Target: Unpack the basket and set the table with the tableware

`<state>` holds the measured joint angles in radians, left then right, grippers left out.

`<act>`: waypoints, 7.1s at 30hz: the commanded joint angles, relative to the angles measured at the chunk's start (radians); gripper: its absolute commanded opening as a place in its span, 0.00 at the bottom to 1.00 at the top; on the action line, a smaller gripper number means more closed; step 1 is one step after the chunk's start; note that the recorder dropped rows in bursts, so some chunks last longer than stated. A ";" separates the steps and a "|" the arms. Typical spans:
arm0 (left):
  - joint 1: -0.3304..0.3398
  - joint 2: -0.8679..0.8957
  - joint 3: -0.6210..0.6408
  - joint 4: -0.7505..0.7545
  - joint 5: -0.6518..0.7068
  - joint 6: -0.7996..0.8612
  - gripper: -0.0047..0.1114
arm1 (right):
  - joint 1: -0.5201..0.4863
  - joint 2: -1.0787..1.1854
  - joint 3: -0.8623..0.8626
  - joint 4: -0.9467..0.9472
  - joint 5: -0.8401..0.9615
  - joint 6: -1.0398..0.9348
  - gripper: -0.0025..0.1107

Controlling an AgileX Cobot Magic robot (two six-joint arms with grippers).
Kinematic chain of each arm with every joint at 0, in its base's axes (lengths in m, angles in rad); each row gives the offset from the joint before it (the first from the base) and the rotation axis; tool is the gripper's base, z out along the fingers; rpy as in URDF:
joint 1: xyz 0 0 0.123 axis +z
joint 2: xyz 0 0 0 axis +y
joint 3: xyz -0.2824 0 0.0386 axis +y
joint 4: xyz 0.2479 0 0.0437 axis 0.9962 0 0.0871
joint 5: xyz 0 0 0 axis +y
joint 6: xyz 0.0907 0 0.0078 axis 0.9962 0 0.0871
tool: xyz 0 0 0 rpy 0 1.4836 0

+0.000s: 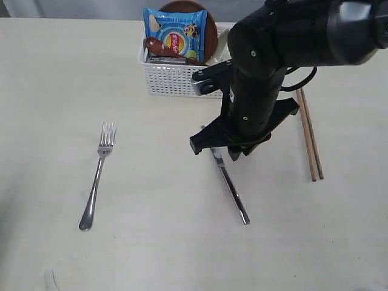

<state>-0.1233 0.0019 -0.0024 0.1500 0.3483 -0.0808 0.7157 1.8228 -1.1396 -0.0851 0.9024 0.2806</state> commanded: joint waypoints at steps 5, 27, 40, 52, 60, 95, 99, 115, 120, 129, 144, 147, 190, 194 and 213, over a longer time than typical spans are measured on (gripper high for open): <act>-0.005 -0.002 0.002 -0.002 -0.001 -0.002 0.04 | -0.002 0.069 0.001 0.085 -0.086 -0.035 0.33; -0.005 -0.002 0.002 0.004 -0.001 -0.002 0.04 | -0.002 0.195 0.001 0.085 -0.131 -0.035 0.21; -0.005 -0.002 0.002 0.004 -0.001 -0.002 0.04 | 0.000 0.041 0.001 0.147 -0.111 -0.033 0.02; -0.005 -0.002 0.002 0.004 -0.001 -0.002 0.04 | 0.245 0.022 -0.248 0.260 -0.135 0.168 0.02; -0.005 -0.002 0.002 0.004 -0.001 -0.002 0.04 | 0.362 0.365 -0.721 0.204 -0.123 0.502 0.02; -0.005 -0.002 0.002 0.004 -0.001 -0.002 0.04 | 0.345 0.604 -0.884 0.152 0.019 0.746 0.02; -0.005 -0.002 0.002 0.004 -0.001 -0.002 0.04 | 0.345 0.604 -0.884 0.138 0.004 0.740 0.02; -0.005 -0.002 0.002 0.004 -0.001 -0.002 0.04 | 0.345 0.604 -0.883 0.139 -0.001 0.716 0.02; -0.005 -0.002 0.002 0.004 -0.001 -0.002 0.04 | 0.345 0.604 -0.883 0.139 -0.001 0.716 0.02; -0.005 -0.002 0.002 -0.004 -0.001 -0.002 0.04 | 0.345 0.604 -0.883 0.139 0.004 0.710 0.05; -0.005 -0.002 0.002 -0.004 -0.001 -0.002 0.04 | 0.345 0.598 -0.883 0.139 0.004 0.702 0.29; -0.005 -0.002 0.002 -0.004 -0.001 -0.002 0.04 | 0.345 0.568 -0.883 0.139 -0.001 0.640 0.29; -0.005 -0.002 0.002 -0.002 -0.001 -0.002 0.04 | -0.205 0.346 -0.893 0.342 0.124 -0.699 0.49; -0.005 -0.002 0.002 -0.002 -0.001 -0.002 0.04 | -0.253 0.398 -0.893 0.410 0.105 -0.755 0.49; -0.005 -0.002 0.002 -0.002 -0.001 -0.002 0.04 | -0.270 0.500 -0.895 0.716 -0.046 -1.120 0.49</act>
<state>-0.1233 0.0019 -0.0024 0.1500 0.3483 -0.0808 0.4318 2.3089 -2.0326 0.6174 0.8843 -0.8003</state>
